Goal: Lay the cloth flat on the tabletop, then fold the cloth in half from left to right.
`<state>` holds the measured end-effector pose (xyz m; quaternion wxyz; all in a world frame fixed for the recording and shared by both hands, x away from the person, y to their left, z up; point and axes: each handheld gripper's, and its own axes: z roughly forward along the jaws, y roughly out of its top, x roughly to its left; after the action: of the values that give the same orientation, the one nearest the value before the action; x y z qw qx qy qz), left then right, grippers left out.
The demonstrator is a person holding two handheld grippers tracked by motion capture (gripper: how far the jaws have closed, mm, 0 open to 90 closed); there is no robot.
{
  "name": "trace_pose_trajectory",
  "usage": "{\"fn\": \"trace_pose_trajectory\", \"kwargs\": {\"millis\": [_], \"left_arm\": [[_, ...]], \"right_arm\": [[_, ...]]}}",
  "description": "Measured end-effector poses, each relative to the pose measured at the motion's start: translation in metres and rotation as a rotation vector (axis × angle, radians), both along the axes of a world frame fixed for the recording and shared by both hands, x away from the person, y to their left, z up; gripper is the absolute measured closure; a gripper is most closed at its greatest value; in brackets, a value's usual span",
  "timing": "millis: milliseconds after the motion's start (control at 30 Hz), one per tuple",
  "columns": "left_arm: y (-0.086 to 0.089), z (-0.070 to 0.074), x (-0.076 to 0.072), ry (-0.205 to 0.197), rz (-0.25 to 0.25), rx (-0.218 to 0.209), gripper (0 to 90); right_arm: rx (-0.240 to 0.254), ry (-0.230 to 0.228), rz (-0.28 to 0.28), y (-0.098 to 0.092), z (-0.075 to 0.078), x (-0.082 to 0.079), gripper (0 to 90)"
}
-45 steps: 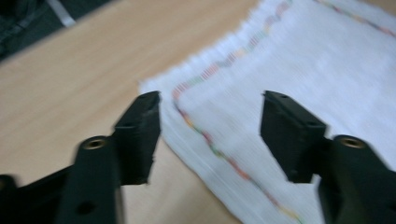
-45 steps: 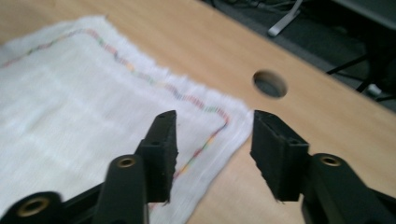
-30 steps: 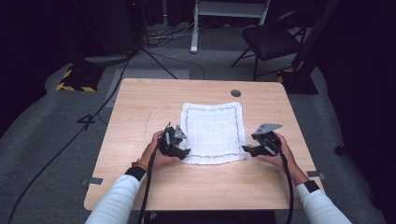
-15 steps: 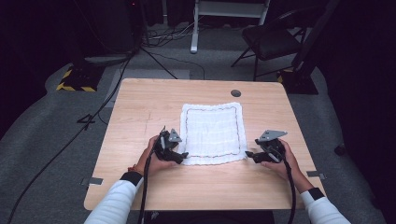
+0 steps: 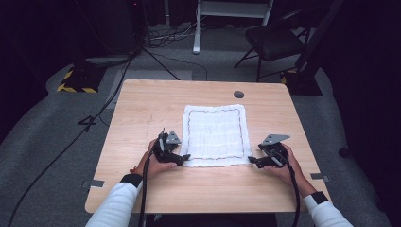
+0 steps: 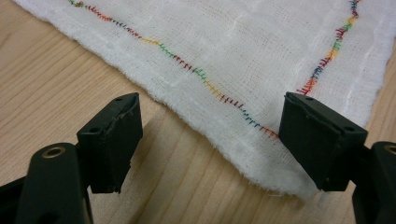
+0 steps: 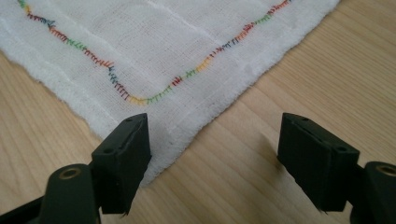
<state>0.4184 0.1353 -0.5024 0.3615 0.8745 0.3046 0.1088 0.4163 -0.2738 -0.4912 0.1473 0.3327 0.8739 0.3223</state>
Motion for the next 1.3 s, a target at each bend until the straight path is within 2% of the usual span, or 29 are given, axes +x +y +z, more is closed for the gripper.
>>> {"fn": "trace_pose_trajectory", "kwargs": {"millis": [100, 167, 333, 367, 400, 500, 733, 867, 900, 967, 1000, 1033, 1067, 1100, 1167, 1267, 1300], "left_arm": [[-0.001, 0.0, -0.003, -0.006, 0.012, 0.002, 22.5], [-0.001, 0.0, -0.006, -0.009, -0.003, 0.004, 22.9], [-0.004, 0.0, -0.013, -0.005, 0.011, 0.006, 22.9], [-0.005, 0.0, -0.015, -0.006, 0.0, 0.002, 23.0], [-0.006, 0.0, -0.021, -0.009, -0.03, 0.002, 23.0], [-0.008, 0.0, -0.025, -0.007, -0.052, 0.006, 23.0], [-0.012, 0.0, -0.041, -0.007, -0.07, 0.002, 23.0], [-0.016, 0.006, -0.054, 0.017, -0.067, 0.04, 22.6], [-0.016, 0.007, -0.057, 0.011, -0.076, 0.055, 22.2], [-0.014, 0.01, -0.061, -0.004, -0.094, 0.045, 23.5], [-0.01, 0.015, -0.061, -0.007, -0.077, 0.02, 21.9], [-0.01, 0.015, -0.061, -0.007, -0.077, 0.02, 21.5], [-0.008, 0.017, -0.061, -0.012, -0.066, 0.01, 21.5], [-0.002, 0.022, -0.057, -0.018, -0.041, -0.02, 20.5], [0.001, 0.024, -0.054, -0.022, -0.032, -0.029, 20.4], [0.006, 0.028, -0.042, -0.035, -0.004, -0.003, 19.8], [0.009, 0.03, -0.036, -0.024, 0.017, -0.016, 19.8]], "right_arm": [[0.0, 0.0, -0.012, -0.004, 0.0, -0.006, 25.9], [-0.003, 0.009, -0.034, -0.006, 0.0, -0.011, 25.9], [-0.037, -0.019, -0.051, -0.009, 0.002, -0.027, 27.2], [-0.037, -0.022, -0.052, -0.012, 0.002, -0.03, 27.2], [-0.025, -0.014, -0.053, -0.017, 0.002, -0.036, 27.0], [-0.022, -0.014, -0.051, -0.021, 0.001, -0.04, 26.8], [-0.031, 0.016, -0.041, -0.028, 0.003, -0.057, 26.8], [-0.024, 0.048, -0.039, -0.033, 0.004, -0.068, 26.9], [-0.035, 0.044, -0.043, -0.033, 0.005, -0.07, 28.3], [-0.06, -0.008, -0.032, -0.036, 0.008, -0.076, 35.3], [-0.028, -0.029, -0.037, -0.039, 0.012, -0.078, 35.3], [-0.028, -0.029, -0.037, -0.039, 0.012, -0.078, 35.3], [0.008, -0.044, -0.044, -0.041, 0.016, -0.079, 35.3], [0.045, -0.063, -0.052, -0.043, 0.022, -0.078, 34.7], [0.054, -0.072, -0.051, -0.043, 0.024, -0.078, 34.6], [0.084, -0.084, -0.041, -0.04, 0.028, -0.076, 34.4], [0.086, -0.087, -0.037, -0.037, 0.028, -0.075, 34.5]]}}
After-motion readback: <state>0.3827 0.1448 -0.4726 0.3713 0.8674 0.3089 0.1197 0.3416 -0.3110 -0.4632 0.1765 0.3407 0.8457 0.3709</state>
